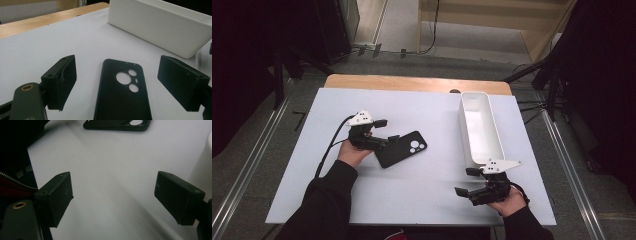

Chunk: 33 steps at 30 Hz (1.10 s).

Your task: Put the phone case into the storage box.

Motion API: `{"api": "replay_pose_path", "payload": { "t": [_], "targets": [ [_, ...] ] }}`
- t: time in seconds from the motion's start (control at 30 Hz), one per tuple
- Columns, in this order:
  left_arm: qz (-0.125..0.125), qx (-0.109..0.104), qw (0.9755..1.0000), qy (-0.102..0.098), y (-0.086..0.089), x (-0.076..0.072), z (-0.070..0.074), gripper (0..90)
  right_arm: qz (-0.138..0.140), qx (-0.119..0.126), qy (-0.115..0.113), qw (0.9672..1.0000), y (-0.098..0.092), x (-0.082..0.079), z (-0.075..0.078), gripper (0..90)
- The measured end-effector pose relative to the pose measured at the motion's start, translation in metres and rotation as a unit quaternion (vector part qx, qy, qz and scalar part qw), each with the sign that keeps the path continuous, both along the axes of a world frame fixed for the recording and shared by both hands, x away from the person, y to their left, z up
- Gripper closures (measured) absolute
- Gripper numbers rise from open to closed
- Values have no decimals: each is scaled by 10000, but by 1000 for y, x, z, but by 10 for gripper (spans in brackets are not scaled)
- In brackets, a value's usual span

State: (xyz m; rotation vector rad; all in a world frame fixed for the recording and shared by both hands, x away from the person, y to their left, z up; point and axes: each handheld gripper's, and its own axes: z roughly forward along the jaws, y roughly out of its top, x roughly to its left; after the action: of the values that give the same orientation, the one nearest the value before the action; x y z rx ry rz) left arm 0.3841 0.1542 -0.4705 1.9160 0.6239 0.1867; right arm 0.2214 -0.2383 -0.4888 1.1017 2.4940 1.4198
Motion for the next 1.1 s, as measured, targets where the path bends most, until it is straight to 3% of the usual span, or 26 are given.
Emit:
{"api": "replay_pose_path", "payload": {
  "t": [0.13, 0.33, 0.47, 0.57, 1.1],
  "targets": [
    [-23, -153, 9999, -58, -8, 5, -2, 154, 29, -8, -38, 10000, 0, -1, 0, 137],
    [-160, -73, 9998, -106, -14, 5, -5, 153, 49, -10, -67, 10000, -1, -3, 1, 136],
    [-174, 29, 9998, -41, -14, 5, -7, 152, 30, 23, -63, 10000, 0, -4, 2, 137],
    [-176, 229, 9996, -45, -16, 4, -9, 151, 39, -10, -90, 10000, 0, -4, 2, 137],
    [-455, 643, 9969, 81, -24, -2, -22, 124, 84, -24, -96, 9999, 1, -1, 2, 137]
  ]
}}
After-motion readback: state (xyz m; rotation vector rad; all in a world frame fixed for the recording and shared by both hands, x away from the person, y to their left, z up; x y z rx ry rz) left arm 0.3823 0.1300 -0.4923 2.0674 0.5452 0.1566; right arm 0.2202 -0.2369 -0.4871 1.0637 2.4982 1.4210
